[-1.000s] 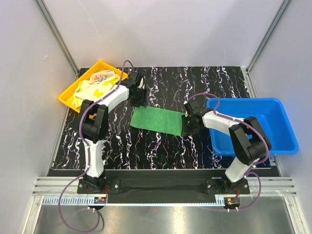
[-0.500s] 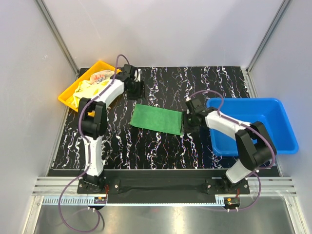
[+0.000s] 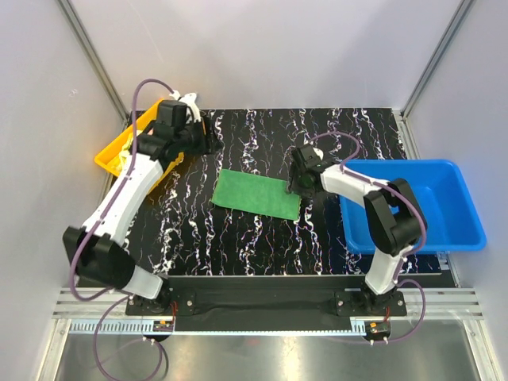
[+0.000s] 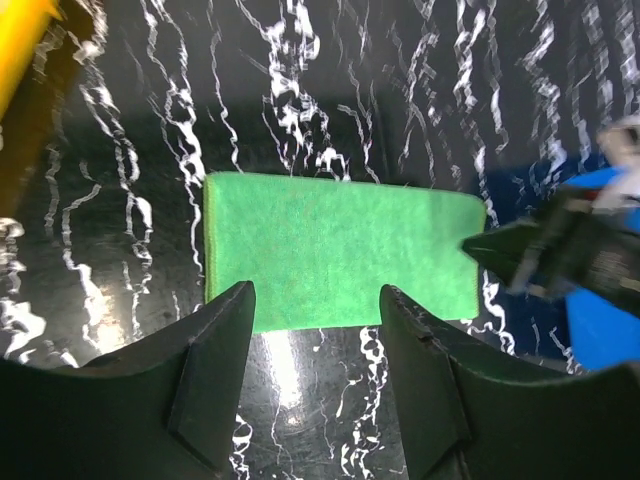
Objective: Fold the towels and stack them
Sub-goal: Neatly place the folded towel into the bin
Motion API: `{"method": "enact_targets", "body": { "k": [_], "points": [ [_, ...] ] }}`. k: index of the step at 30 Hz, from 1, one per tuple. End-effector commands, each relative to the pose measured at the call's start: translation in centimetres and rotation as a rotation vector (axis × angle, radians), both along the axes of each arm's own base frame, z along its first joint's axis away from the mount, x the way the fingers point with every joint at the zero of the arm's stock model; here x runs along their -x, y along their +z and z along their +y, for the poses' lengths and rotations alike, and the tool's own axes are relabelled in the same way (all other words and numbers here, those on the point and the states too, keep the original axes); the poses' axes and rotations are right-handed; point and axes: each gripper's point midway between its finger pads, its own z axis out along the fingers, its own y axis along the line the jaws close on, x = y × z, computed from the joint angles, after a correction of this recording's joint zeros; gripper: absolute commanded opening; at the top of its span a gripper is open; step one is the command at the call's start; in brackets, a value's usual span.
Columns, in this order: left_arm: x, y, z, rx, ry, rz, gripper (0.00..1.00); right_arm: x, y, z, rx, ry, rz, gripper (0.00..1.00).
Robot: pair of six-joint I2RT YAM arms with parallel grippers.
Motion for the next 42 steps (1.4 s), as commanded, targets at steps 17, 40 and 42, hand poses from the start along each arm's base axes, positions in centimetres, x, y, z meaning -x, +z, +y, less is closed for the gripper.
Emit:
{"method": "enact_targets", "body": {
  "k": [17, 40, 42],
  "points": [
    [2.5, 1.1, 2.9, -0.021, 0.106, -0.124, 0.61, 2.1, -4.6, -0.3, 0.055, -0.007, 0.064, 0.54],
    [2.7, 0.9, 3.1, -0.029, 0.112, -0.121, 0.61, 6.7, -3.2, -2.7, 0.137, 0.081, 0.13, 0.0],
    [2.7, 0.9, 3.0, -0.025, 0.108, -0.117, 0.61, 7.3, -1.1, -3.8, 0.188, 0.099, 0.126, 0.0]
  ]
}}
